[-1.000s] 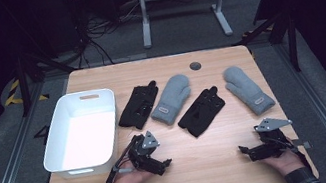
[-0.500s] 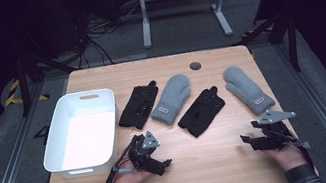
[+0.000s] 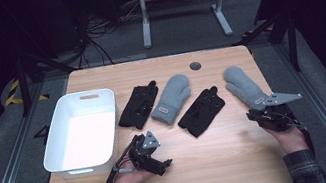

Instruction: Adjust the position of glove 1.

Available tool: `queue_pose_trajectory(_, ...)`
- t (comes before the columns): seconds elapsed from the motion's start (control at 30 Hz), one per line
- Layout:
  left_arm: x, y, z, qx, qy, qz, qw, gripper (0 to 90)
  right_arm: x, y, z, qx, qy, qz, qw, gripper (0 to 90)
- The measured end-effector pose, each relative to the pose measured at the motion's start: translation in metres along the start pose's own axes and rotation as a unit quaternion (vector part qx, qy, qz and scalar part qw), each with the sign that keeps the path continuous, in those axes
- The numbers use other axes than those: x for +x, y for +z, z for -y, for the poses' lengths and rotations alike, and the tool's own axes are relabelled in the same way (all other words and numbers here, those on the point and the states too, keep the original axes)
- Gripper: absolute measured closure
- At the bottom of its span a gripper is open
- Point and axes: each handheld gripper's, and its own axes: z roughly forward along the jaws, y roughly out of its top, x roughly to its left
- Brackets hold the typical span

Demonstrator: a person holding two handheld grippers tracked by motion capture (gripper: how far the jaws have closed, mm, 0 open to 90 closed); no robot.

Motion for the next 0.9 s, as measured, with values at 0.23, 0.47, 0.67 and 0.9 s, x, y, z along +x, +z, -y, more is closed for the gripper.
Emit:
queue_pose_trajectory(0.23, 0.0, 0.0, 0.0, 0.0, 0.0, 0.001, 1.0, 0.5, -0.023, 0.002, -0.009, -0.001, 0.007, 0.021, 0.9998, 90.0)
queue_pose_trajectory(0.47, 0.0, 0.0, 0.0, 0.0, -0.001, 0.0, 1.0, 0.5, -0.046, 0.008, -0.013, 0.003, 0.019, 0.031, 0.9993, 90.0)
queue_pose_trajectory(0.67, 0.0, 0.0, 0.0, 0.0, 0.0, -0.001, 1.0, 0.5, -0.062, 0.013, -0.009, 0.008, 0.032, 0.041, 0.9986, 90.0)
queue_pose_trajectory(0.9, 0.0, 0.0, 0.0, 0.0, 0.0, -0.001, 1.0, 0.5, -0.082, 0.022, -0.011, 0.014, 0.043, 0.054, 0.9975, 90.0)
